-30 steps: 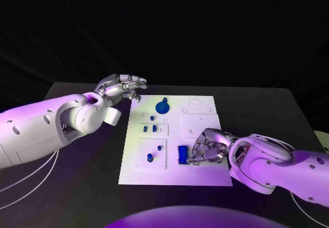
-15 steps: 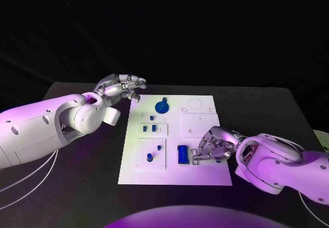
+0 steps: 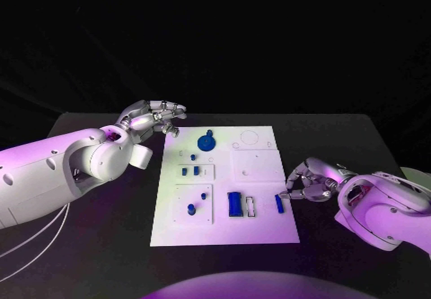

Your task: Assemble the parts on the task board

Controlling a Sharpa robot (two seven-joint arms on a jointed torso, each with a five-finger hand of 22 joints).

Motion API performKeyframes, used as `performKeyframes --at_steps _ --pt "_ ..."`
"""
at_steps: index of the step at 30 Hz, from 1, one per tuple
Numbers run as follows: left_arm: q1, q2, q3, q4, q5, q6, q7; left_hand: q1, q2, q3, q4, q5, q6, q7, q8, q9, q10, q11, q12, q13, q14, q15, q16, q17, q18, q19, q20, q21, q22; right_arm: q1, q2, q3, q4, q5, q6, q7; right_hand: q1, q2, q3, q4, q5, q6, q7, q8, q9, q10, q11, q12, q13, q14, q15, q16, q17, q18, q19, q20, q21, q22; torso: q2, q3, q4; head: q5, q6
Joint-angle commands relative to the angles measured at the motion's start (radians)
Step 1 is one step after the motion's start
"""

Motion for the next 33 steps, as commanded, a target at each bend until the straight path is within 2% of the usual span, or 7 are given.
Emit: performKeyframes --at_steps 1,16,25,31,33 --pt "-0.001 0.002 0.000 0.003 0.007 0.016 0.019 -0.011 0.003 -0.001 -0.001 -0.003 -0.007 0.001 0.004 0.001 -0.004 0.000 0.005 0.001 -0.008 -0.001 0.003 -0.001 0.019 -0.001 0.005 -0.003 -0.001 -0.007 -0.006 -0.002 0.003 -0.074 0.009 -0.015 -0.002 -0.002 -0.006 0.002 -0.005 -0.003 -0.001 -0.006 -0.002 -0.006 0.004 -0.003 -0.025 0.075 0.008 -0.003 0.132 -0.008 0.077 0.004 -0.005 0.244 -0.001 0.0008 -0.0014 -0.003 0.001" --pt "-0.002 0.001 0.000 0.001 0.007 0.021 0.011 -0.014 0.002 -0.003 0.001 -0.003 -0.008 0.001 0.004 0.001 -0.004 0.000 0.007 0.002 -0.008 0.000 0.005 0.000 0.019 -0.001 0.005 -0.004 0.000 -0.059 0.032 -0.005 -0.001 -0.096 0.024 -0.042 -0.017 0.000 -0.013 0.002 0.000 0.017 -0.006 -0.002 -0.002 0.043 0.000 0.117 0.060 0.085 0.005 0.014 0.171 -0.014 0.089 0.004 0.022 0.253 0.002 -0.0005 0.0019 -0.001 0.001" --pt "-0.003 -0.001 -0.001 0.001 0.007 0.022 0.006 -0.014 0.002 -0.003 0.001 -0.003 -0.008 0.001 0.004 0.001 -0.004 0.000 0.007 0.002 -0.008 0.000 0.005 0.000 0.019 -0.001 0.005 -0.004 0.000 -0.074 0.058 -0.005 -0.014 -0.097 0.029 -0.047 -0.012 0.006 -0.007 0.001 0.010 0.024 -0.010 -0.005 -0.004 0.082 -0.003 0.226 0.138 0.092 0.003 0.030 0.206 -0.020 0.101 0.001 0.047 0.261 0.001 0.0002 0.0007 0.002 -0.002" --pt "-0.003 -0.001 -0.001 0.001 0.007 0.022 0.004 -0.015 0.003 -0.003 0.001 -0.003 -0.008 0.001 0.005 0.001 -0.005 0.000 0.008 0.002 -0.008 0.000 0.006 0.001 0.019 -0.001 0.006 -0.005 0.000 -0.081 0.076 -0.005 -0.028 -0.105 0.040 -0.055 0.037 0.023 0.006 -0.002 0.025 0.027 -0.013 -0.011 -0.007 0.089 -0.006 0.255 0.160 0.095 0.001 0.036 0.217 -0.022 0.105 -0.001 0.055 0.263 0.001 0.0001 0.0010 0.002 -0.002" --pt "-0.003 -0.001 -0.001 0.001 0.007 0.022 0.004 -0.015 0.003 -0.003 0.001 -0.003 -0.008 0.001 0.005 0.001 -0.005 0.000 0.008 0.002 -0.008 0.000 0.006 0.001 0.019 -0.001 0.006 -0.005 0.000 -0.086 0.081 -0.005 -0.033 -0.109 0.043 -0.058 0.086 0.036 0.018 -0.004 0.044 0.028 -0.015 -0.016 -0.010 0.089 -0.008 0.260 0.165 0.095 -0.001 0.037 0.221 -0.022 0.105 -0.003 0.055 0.263 0.001 0.0000 0.0008 0.003 -0.002"
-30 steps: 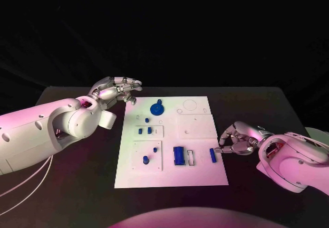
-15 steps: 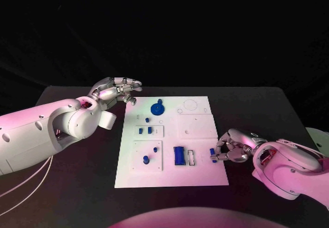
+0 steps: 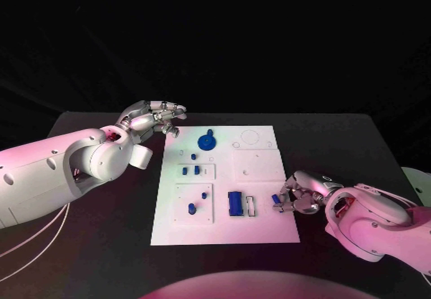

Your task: Assemble the parts on the task board

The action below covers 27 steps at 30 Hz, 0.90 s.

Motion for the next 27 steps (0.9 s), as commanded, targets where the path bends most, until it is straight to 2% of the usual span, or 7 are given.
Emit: performKeyframes --at_steps 1,3,6,8,11,18,27 --pt "0.000 0.001 0.001 0.002 0.006 0.017 0.004 -0.011 -0.001 -0.003 0.001 -0.003 -0.008 0.001 0.005 0.001 -0.005 0.000 0.003 0.001 -0.008 0.000 0.006 0.001 0.018 -0.001 0.006 -0.005 0.000 -0.012 0.009 -0.003 -0.008 -0.024 0.032 -0.017 0.059 0.015 0.019 -0.002 0.017 0.007 -0.003 -0.010 -0.010 0.047 -0.006 0.010 0.171 0.096 -0.002 0.005 0.223 -0.006 0.105 -0.004 0.003 0.263 0.000 0.0002 -0.0001 0.001 -0.001" --pt "0.000 0.001 0.000 0.002 0.006 0.017 0.003 -0.011 -0.001 -0.003 0.001 -0.003 -0.008 0.001 0.005 0.001 -0.005 0.000 0.003 0.001 -0.008 0.000 0.006 0.001 0.018 -0.001 0.006 -0.005 0.000 -0.016 0.013 -0.003 -0.011 -0.028 0.029 -0.021 0.100 0.028 0.041 -0.002 0.002 0.010 -0.004 -0.014 -0.014 0.046 -0.008 0.011 0.172 0.096 -0.004 0.005 0.224 -0.006 0.105 -0.006 0.003 0.263 0.000 0.0000 0.0003 0.002 -0.002" --pt "0.000 0.001 0.000 0.002 0.006 0.016 0.003 -0.011 0.000 -0.003 0.001 -0.003 -0.008 0.001 0.005 0.002 -0.006 0.000 0.003 0.001 -0.008 0.000 0.007 0.001 0.019 -0.001 0.006 -0.005 0.000 -0.019 0.016 -0.003 -0.014 -0.032 0.017 -0.025 0.204 0.037 0.189 0.005 -0.170 0.014 -0.009 -0.028 -0.027 0.044 -0.012 0.011 0.174 0.096 -0.009 0.006 0.225 -0.006 0.105 -0.012 0.003 0.263 -0.001 0.0000 -0.0001 0.002 -0.002" --pt "0.000 0.001 0.000 0.002 0.006 0.016 0.003 -0.011 0.000 -0.003 0.001 -0.003 -0.008 0.001 0.005 0.002 -0.006 0.000 0.003 0.001 -0.008 0.000 0.007 0.001 0.019 -0.001 0.006 -0.005 0.000 -0.020 0.017 -0.003 -0.013 -0.033 0.007 -0.028 0.188 -0.013 0.365 0.012 -0.168 0.019 -0.004 -0.030 -0.027 0.044 -0.014 0.011 0.175 0.096 -0.004 0.006 0.226 -0.006 0.105 -0.014 0.003 0.263 -0.001 0.0000 -0.0002 0.001 -0.002" --pt "0.000 0.000 0.000 0.003 0.006 0.016 0.002 -0.010 0.001 -0.002 0.001 -0.003 -0.009 0.001 0.006 0.002 -0.007 0.000 0.004 0.001 -0.008 0.000 0.007 0.001 0.019 -0.001 0.006 -0.005 0.000 -0.020 0.016 -0.003 -0.009 -0.026 -0.008 -0.029 0.110 -0.120 0.619 -0.010 -0.155 0.009 -0.005 -0.011 0.007 0.046 -0.011 0.011 0.176 0.096 -0.003 0.006 0.228 -0.006 0.105 -0.011 0.003 0.263 0.000 -0.0003 0.0001 0.001 -0.002" --pt "0.000 0.000 0.000 0.003 0.005 0.017 -0.001 -0.009 0.002 -0.001 0.001 -0.002 -0.009 0.000 0.006 0.002 -0.008 0.000 0.004 0.001 -0.008 0.000 0.007 0.000 0.019 -0.001 0.006 -0.005 0.000 -0.020 0.008 -0.003 0.016 0.014 -0.042 -0.031 0.000 -0.178 0.795 -0.076 -0.145 -0.008 -0.006 0.020 0.059 0.047 -0.009 0.009 0.176 0.096 -0.006 0.005 0.225 -0.006 0.105 -0.007 0.003 0.263 -0.001 -0.0007 -0.0003 0.001 -0.001" --pt "0.000 0.002 0.000 0.002 0.004 0.017 -0.001 -0.007 0.003 0.000 -0.001 -0.002 -0.009 0.000 0.006 0.002 -0.009 0.000 0.005 0.002 -0.008 0.000 0.008 0.000 0.019 0.000 0.006 -0.006 0.000 -0.002 0.003 -0.003 0.063 0.071 -0.090 -0.020 -0.081 -0.184 0.846 -0.102 -0.124 -0.011 -0.006 0.029 0.075 0.050 -0.010 0.013 0.179 0.096 -0.006 0.006 0.228 -0.006 0.105 -0.008 0.003 0.263 -0.002 -0.0017 -0.0009 0.002 -0.002"
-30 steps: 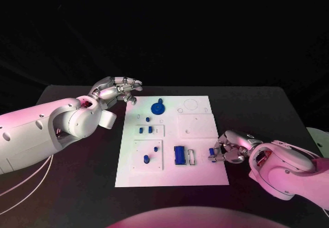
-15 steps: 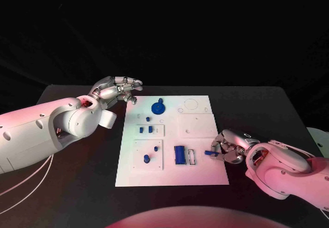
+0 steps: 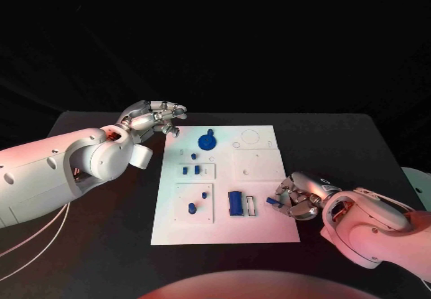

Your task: Assemble the parts on the task board

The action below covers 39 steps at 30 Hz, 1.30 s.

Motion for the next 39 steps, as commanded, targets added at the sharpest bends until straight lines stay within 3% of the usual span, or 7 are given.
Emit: performKeyframes --at_steps 1,8,16,27,39 --pt "0.000 0.003 0.000 0.002 0.004 0.015 0.003 -0.007 0.003 0.000 -0.001 -0.002 -0.009 0.000 0.006 0.001 -0.009 0.000 0.005 0.002 -0.008 0.000 0.004 0.000 0.019 0.000 0.006 -0.006 0.000 0.007 0.003 0.001 0.016 0.053 -0.032 -0.003 -0.026 -0.001 0.097 -0.089 0.006 -0.005 -0.003 0.007 0.015 0.052 0.003 0.005 0.180 0.099 -0.004 0.006 0.228 -0.006 0.105 0.000 0.004 0.263 0.000 -0.0006 -0.0001 0.000 0.000" --pt "0.000 0.003 0.000 0.003 0.004 0.015 0.003 -0.007 0.003 0.000 -0.001 -0.002 -0.009 0.000 0.006 0.001 -0.009 0.000 0.005 0.002 -0.008 0.000 0.004 0.000 0.019 0.000 0.006 -0.006 0.000 0.013 0.032 0.000 0.022 0.111 -0.018 -0.010 -0.100 -0.012 0.102 -0.081 -0.002 0.000 -0.004 0.005 0.014 0.054 0.002 0.009 0.183 0.099 -0.004 0.007 0.229 -0.006 0.105 0.000 0.004 0.263 0.002 -0.0006 0.0018 0.001 -0.002" --pt "0.000 0.002 0.000 0.004 0.004 0.015 0.002 -0.006 0.003 0.001 -0.002 -0.002 -0.009 0.000 0.007 0.001 -0.011 0.000 0.005 0.002 -0.008 0.000 0.005 0.000 0.019 0.000 0.006 -0.006 0.000 0.011 0.074 0.000 0.004 0.147 0.009 -0.016 -0.197 -0.017 0.080 -0.042 -0.011 0.018 -0.005 0.002 0.005 0.064 0.002 0.033 0.199 0.099 -0.004 0.007 0.231 -0.006 0.105 0.000 0.004 0.263 0.001 -0.0002 0.0013 0.004 -0.005" --pt "0.000 0.000 0.000 0.006 0.004 0.016 0.002 -0.006 0.003 0.001 -0.002 -0.002 -0.009 0.000 0.007 0.001 -0.011 0.000 0.005 0.002 -0.008 0.000 0.005 0.000 0.019 0.000 0.006 -0.006 0.000 0.000 0.119 0.000 -0.025 0.159 0.030 -0.025 -0.233 -0.006 0.070 -0.023 -0.016 0.030 -0.007 -0.001 -0.001 0.067 0.000 0.041 0.205 0.099 -0.005 0.006 0.228 -0.006 0.105 -0.001 0.004 0.263 0.002 0.0010 0.0000 0.009 -0.007" --pt "0.000 0.000 0.000 0.006 0.004 0.018 0.001 -0.006 0.003 0.001 -0.002 -0.002 -0.009 0.000 0.007 0.001 -0.011 0.000 0.005 0.002 -0.008 0.000 0.005 0.000 0.019 0.000 0.006 -0.006 0.000 -0.001 0.138 0.000 -0.036 0.160 0.035 -0.027 -0.245 -0.008 0.062 -0.018 -0.019 0.031 -0.006 -0.003 -0.003 0.067 0.001 0.041 0.205 0.098 -0.005 0.005 0.225 -0.006 0.105 -0.002 0.004 0.263 0.001 0.0009 0.0000 0.011 -0.005"
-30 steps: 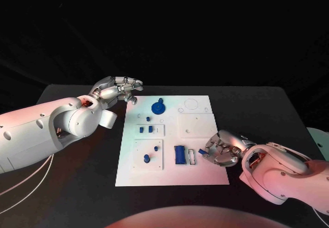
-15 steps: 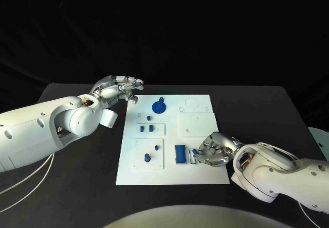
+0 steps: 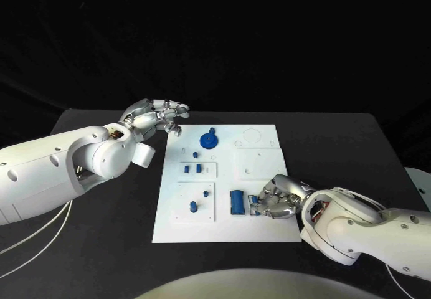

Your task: Assemble the parts on the task board

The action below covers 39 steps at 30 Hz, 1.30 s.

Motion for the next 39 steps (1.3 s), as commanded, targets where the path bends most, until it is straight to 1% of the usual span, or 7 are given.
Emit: performKeyframes --at_steps 1,12,15,17,22,28,39 --pt "0.000 0.002 0.001 0.003 0.004 0.017 0.003 -0.006 0.003 0.001 -0.002 -0.002 -0.009 0.000 0.007 0.001 -0.004 0.000 0.005 0.001 -0.008 0.000 0.005 0.000 0.019 0.000 0.006 -0.006 0.000 -0.003 0.005 -0.002 -0.003 0.003 0.023 -0.009 -0.010 0.001 -0.001 0.006 -0.005 0.007 0.003 -0.005 -0.001 0.066 0.000 0.004 0.205 0.098 -0.006 0.001 0.225 -0.007 0.105 -0.002 0.004 0.263 0.000 -0.0004 0.0006 0.000 0.000" --pt "0.000 0.000 0.001 0.003 0.004 0.018 0.000 -0.007 0.003 0.001 -0.001 -0.002 -0.010 0.001 0.008 0.001 -0.008 0.001 0.007 0.001 -0.009 0.000 0.006 -0.001 0.019 0.001 0.006 -0.007 0.001 -0.003 0.011 -0.002 -0.001 -0.002 0.017 -0.008 -0.056 0.002 -0.052 0.035 -0.064 0.014 0.005 -0.012 -0.011 0.066 0.002 0.001 0.204 0.098 -0.004 0.001 0.224 -0.007 0.105 -0.001 0.004 0.263 0.000 -0.0007 0.0007 0.001 -0.001" --pt "0.000 0.000 0.001 0.003 0.004 0.018 0.000 -0.007 0.003 0.001 -0.001 -0.002 -0.010 0.001 0.008 0.001 -0.008 0.001 0.008 0.002 -0.010 0.000 0.006 -0.002 0.019 0.001 0.006 -0.007 0.001 -0.003 0.011 -0.002 -0.002 -0.003 0.018 -0.008 -0.089 0.013 -0.131 0.038 -0.085 0.019 0.004 -0.015 -0.016 0.066 0.002 0.000 0.204 0.098 -0.004 0.001 0.224 -0.007 0.105 0.000 0.004 0.263 -0.001 -0.0008 0.0006 0.001 0.000" --pt "0.000 0.000 0.001 0.003 0.004 0.019 0.000 -0.007 0.003 0.001 -0.001 -0.002 -0.010 0.001 0.008 0.001 -0.008 0.001 0.008 0.002 -0.010 0.000 0.006 -0.002 0.019 0.001 0.006 -0.007 0.001 -0.003 0.011 -0.002 -0.003 -0.004 0.018 -0.008 -0.110 0.059 -0.330 0.045 -0.054 0.026 0.002 -0.017 -0.020 0.066 0.003 0.000 0.205 0.098 -0.005 0.001 0.224 -0.007 0.105 0.000 0.004 0.263 0.000 -0.0009 0.0005 0.002 -0.001" --pt "0.000 0.000 0.001 0.003 0.004 0.019 -0.001 -0.007 0.003 0.001 -0.001 -0.002 -0.010 0.001 0.008 0.001 -0.008 0.001 0.008 0.002 -0.010 0.000 0.006 -0.002 0.019 0.001 0.006 -0.007 0.001 -0.003 0.011 -0.002 -0.002 -0.005 0.016 -0.006 -0.129 0.068 -0.456 0.046 -0.052 0.028 0.004 -0.019 -0.021 0.065 0.003 -0.003 0.205 0.098 -0.004 0.000 0.224 -0.007 0.105 0.000 0.004 0.263 0.000 -0.0004 0.0002 0.000 0.000" --pt "0.000 0.000 0.001 0.003 0.004 0.020 -0.001 -0.007 0.003 0.001 -0.001 -0.002 -0.010 0.001 0.008 0.001 -0.008 0.001 0.008 0.002 -0.010 0.000 0.006 -0.002 0.019 0.001 0.006 -0.007 0.001 -0.003 0.002 -0.002 0.004 -0.006 0.017 0.002 -0.121 0.073 -0.481 0.045 -0.040 0.028 0.004 -0.019 -0.022 0.066 0.002 -0.003 0.205 0.098 -0.004 0.001 0.224 -0.007 0.105 0.000 0.004 0.263 0.000 -0.0004 0.0001 0.000 -0.002" --pt "0.000 -0.002 0.001 0.002 0.004 0.019 -0.002 -0.007 0.003 0.001 -0.001 -0.002 -0.010 0.001 0.008 0.001 -0.008 0.001 0.008 0.002 -0.010 0.000 0.006 -0.002 0.019 0.001 0.006 -0.007 0.001 -0.002 -0.043 -0.002 0.017 -0.009 0.063 0.045 0.074 0.077 -0.461 0.041 -0.042 0.025 0.003 -0.030 -0.031 0.064 0.001 -0.008 0.204 0.098 -0.005 0.000 0.224 -0.007 0.105 -0.001 0.004 0.263 -0.001 0.0000 -0.0005 0.004 0.000"
